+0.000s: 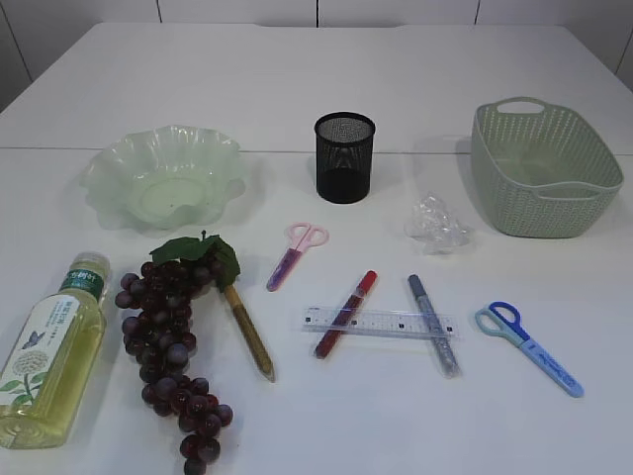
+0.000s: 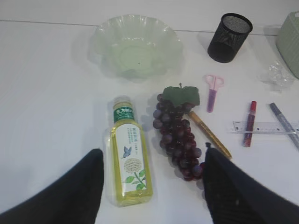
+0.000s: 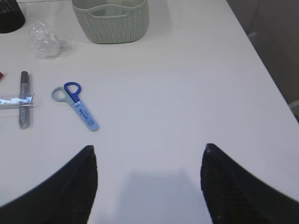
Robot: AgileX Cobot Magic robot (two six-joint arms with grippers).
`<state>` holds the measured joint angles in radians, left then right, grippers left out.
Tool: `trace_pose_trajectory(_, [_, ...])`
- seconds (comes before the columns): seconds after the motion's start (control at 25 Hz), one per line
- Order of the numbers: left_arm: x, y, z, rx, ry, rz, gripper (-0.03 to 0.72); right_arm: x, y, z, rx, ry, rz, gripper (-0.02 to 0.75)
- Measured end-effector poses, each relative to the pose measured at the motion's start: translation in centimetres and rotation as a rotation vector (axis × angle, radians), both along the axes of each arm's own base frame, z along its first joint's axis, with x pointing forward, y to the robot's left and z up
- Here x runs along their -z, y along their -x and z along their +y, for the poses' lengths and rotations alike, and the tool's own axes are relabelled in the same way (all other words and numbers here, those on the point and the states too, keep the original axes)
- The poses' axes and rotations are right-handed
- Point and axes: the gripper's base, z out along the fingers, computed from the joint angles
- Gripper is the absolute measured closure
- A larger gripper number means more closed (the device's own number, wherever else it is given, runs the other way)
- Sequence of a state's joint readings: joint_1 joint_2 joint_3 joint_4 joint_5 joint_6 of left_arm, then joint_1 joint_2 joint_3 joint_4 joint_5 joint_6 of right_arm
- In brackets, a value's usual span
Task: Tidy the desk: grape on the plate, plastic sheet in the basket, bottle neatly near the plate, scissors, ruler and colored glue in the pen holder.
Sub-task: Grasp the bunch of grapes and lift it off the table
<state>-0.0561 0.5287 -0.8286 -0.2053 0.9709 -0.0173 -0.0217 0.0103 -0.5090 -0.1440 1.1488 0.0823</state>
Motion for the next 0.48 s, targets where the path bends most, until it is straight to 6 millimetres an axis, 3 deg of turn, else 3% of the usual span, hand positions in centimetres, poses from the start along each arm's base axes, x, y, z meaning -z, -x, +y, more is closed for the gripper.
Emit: trace_pose_trajectory(0.48, [-2.9,-6.8,-1.9,0.139,0.073,0.216,0.195,-1.8,-5.1,0.7,-0.016,-0.129,0.23,0.2])
